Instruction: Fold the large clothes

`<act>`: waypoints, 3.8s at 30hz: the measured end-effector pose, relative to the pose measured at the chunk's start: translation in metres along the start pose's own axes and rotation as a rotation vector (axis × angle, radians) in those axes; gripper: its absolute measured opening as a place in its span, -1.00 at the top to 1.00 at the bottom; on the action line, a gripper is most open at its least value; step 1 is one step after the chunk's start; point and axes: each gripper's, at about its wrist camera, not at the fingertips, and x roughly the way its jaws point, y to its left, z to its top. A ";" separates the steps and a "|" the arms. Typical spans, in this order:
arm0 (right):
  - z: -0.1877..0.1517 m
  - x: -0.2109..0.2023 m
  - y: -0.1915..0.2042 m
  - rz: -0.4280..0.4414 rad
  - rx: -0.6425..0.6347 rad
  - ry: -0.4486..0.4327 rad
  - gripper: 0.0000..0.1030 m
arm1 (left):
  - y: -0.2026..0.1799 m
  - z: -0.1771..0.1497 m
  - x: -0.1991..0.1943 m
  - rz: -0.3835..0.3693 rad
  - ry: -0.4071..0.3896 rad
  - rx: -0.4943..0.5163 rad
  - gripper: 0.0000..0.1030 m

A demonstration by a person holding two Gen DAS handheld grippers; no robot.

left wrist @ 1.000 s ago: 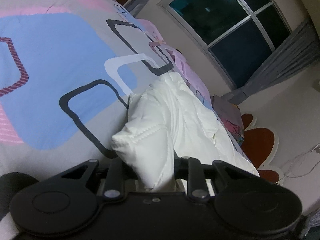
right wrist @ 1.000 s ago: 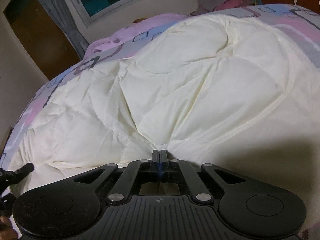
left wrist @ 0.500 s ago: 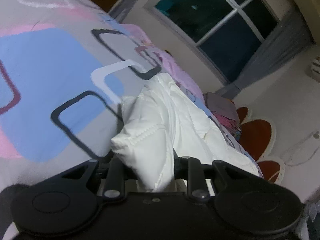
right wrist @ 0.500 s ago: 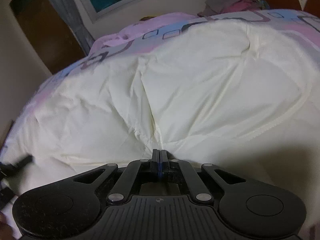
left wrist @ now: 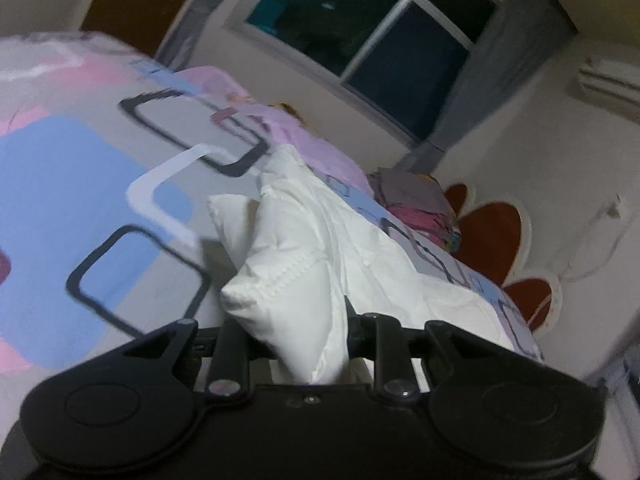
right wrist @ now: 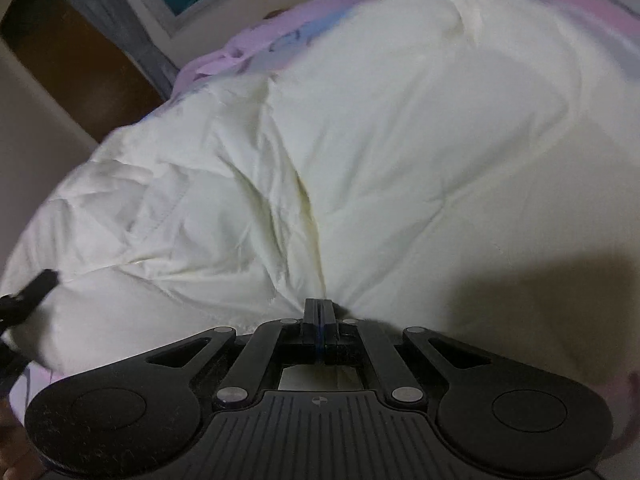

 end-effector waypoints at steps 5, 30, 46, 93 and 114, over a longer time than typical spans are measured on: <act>0.002 0.002 0.002 -0.008 -0.019 0.009 1.00 | -0.029 0.008 -0.002 -0.040 -0.015 0.088 0.54; 0.056 -0.161 -0.207 0.112 0.284 -0.271 1.00 | -0.298 -0.087 0.098 -0.193 0.324 0.634 0.10; 0.064 -0.208 -0.224 0.055 0.202 -0.392 -0.56 | -0.303 -0.097 0.096 -0.320 0.367 0.514 -0.65; 0.152 -0.121 -0.046 -0.040 -0.223 -0.327 -0.52 | -0.186 0.010 0.165 -0.095 0.175 0.369 -0.25; 0.150 -0.030 -0.140 -0.131 0.002 -0.153 0.25 | -0.232 -0.041 0.263 -0.013 0.419 0.624 -0.11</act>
